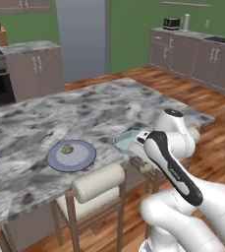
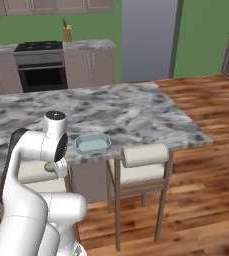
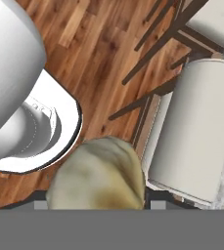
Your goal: Place two dumplings into each of the tupperware containers and then place the containers in the fridge.
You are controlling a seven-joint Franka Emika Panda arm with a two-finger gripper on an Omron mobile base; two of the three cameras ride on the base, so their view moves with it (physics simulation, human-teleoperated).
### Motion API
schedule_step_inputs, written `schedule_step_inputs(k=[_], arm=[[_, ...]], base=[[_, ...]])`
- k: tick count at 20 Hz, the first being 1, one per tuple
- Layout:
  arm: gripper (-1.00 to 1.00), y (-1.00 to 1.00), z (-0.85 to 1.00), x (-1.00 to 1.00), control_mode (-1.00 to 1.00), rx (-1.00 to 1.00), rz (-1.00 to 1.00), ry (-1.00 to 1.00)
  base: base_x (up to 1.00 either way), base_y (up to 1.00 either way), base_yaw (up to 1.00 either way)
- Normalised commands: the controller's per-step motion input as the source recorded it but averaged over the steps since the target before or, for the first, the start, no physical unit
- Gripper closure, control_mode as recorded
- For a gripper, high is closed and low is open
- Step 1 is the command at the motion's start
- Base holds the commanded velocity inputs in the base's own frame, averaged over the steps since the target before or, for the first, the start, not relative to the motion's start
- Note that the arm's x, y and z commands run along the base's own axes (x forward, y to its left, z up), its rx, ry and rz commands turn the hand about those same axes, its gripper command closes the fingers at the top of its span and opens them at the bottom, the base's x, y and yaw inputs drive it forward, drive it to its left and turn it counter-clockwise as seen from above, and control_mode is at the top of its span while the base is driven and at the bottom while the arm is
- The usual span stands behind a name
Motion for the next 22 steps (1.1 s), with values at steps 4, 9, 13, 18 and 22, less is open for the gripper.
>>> schedule_step_inputs(k=[4, 9, 13, 18, 22], arm=[[1.0, 0.0, 0.0, 0.0, 1.0, 0.0, 0.0, 0.0], [1.0, 0.0, 0.0, 0.0, 1.0, 0.0, 0.0, 0.0], [1.0, 0.0, 0.0, 0.0, 1.0, 0.0, 0.0, 0.0], [1.0, 0.0, 0.0, 0.0, 1.0, 0.0, 0.0, 0.0], [1.0, 0.0, 0.0, 0.0, 1.0, 0.0, 0.0, 0.0]], base=[[0.48, -0.24, 0.28], [0.45, -0.22, 0.28], [0.44, -0.32, 0.25], [0.42, -0.33, 0.23], [0.44, -0.33, 0.22]])
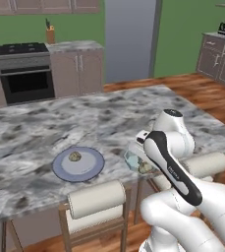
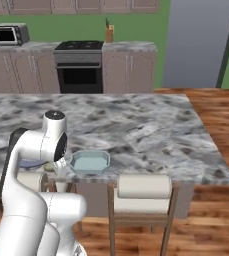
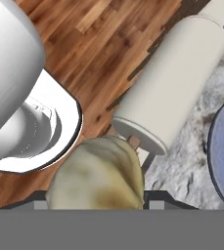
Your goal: Place two dumplings into each of the tupperware containers and then place the containers in the fridge.
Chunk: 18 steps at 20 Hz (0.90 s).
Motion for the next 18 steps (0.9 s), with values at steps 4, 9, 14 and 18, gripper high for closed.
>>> schedule_step_inputs(k=[4, 9, 14, 18], arm=[[1.0, 0.0, 0.0, 0.0, 1.0, 0.0, 0.0, 0.0], [1.0, 0.0, 0.0, 0.0, 1.0, 0.0, 0.0, 0.0], [1.0, -0.05, 0.0, 0.04, -1.0, 0.0, 0.04, -0.01], [1.0, -0.34, -0.03, 0.11, -1.0, 0.0, 0.19, -0.01]], base=[[0.48, -0.33, 0.23], [0.4, -0.26, 0.23], [0.35, -0.19, 0.18], [0.0, 0.0, 0.0]])
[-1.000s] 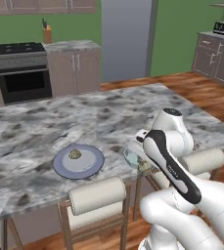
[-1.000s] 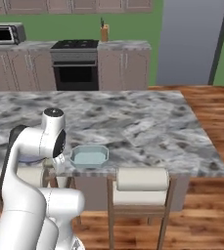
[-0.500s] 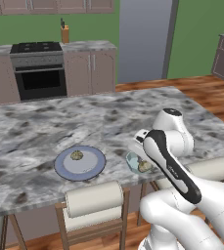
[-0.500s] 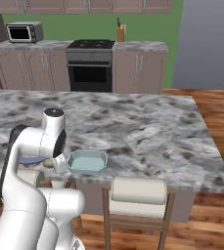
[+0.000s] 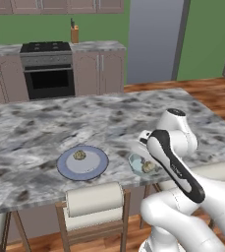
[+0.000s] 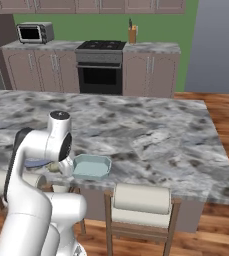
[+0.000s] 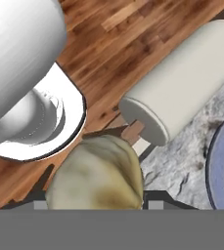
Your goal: Place two dumplings into each of the tupperware containers and then place the containers in the fridge.
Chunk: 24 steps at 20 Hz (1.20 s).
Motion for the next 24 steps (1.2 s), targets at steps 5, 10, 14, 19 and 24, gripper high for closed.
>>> schedule_step_inputs(k=[5, 10, 14, 19, 24], arm=[[1.0, -0.51, -0.25, 0.23, -1.0, -0.09, 0.12, 0.0], [1.0, -0.55, -0.19, 0.6, -1.0, -0.05, 0.11, -0.01], [1.0, -0.31, -0.31, 0.95, -1.0, -0.05, 0.09, 0.0], [1.0, -0.04, -0.19, 0.95, -1.0, -0.07, 0.02, 0.05], [1.0, -0.12, -0.13, 0.39, -1.0, -0.02, 0.02, 0.04]], base=[[0.0, 0.0, 0.0], [0.0, 0.0, 0.0], [0.0, 0.0, 0.0], [0.0, 0.0, 0.0], [0.0, 0.0, 0.0]])
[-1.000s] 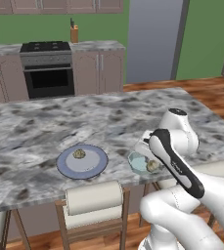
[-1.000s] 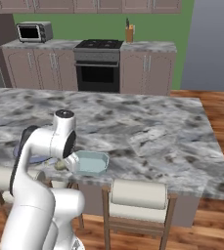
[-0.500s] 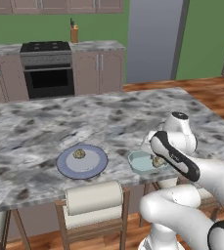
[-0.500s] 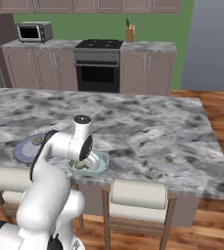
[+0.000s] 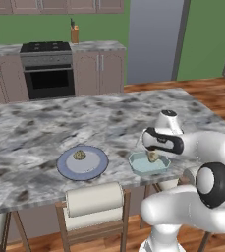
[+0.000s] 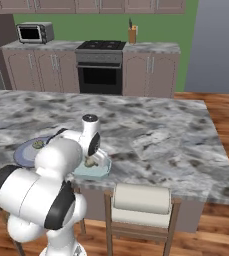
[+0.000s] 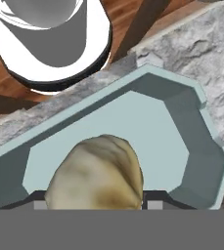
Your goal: Place two dumplings into each of the tupperware containers and then place the containers in the fridge.
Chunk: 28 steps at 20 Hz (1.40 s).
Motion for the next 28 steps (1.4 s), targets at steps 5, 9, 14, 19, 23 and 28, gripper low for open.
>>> schedule_step_inputs(k=[5, 9, 14, 19, 23, 28], arm=[[1.0, -0.04, -0.37, 0.04, -1.0, -0.05, 0.01, 0.04], [1.0, 0.0, -0.38, 0.01, -1.0, -0.07, 0.0, 0.02], [-1.0, 0.0, -0.19, 0.01, -1.0, -0.01, 0.0, 0.0], [-1.0, -0.02, 0.0, -0.02, -1.0, 0.0, 0.0, 0.0], [-1.0, 0.0, 0.07, -0.02, -1.0, 0.0, 0.02, 0.0], [-1.0, 0.0, 0.47, -0.08, -1.0, 0.0, 0.04, -0.03]], base=[[0.0, 0.0, 0.0], [0.0, 0.0, 0.0], [0.0, 0.0, 0.0], [0.0, 0.0, 0.0], [0.0, 0.0, 0.0], [0.0, 0.0, 0.0]])
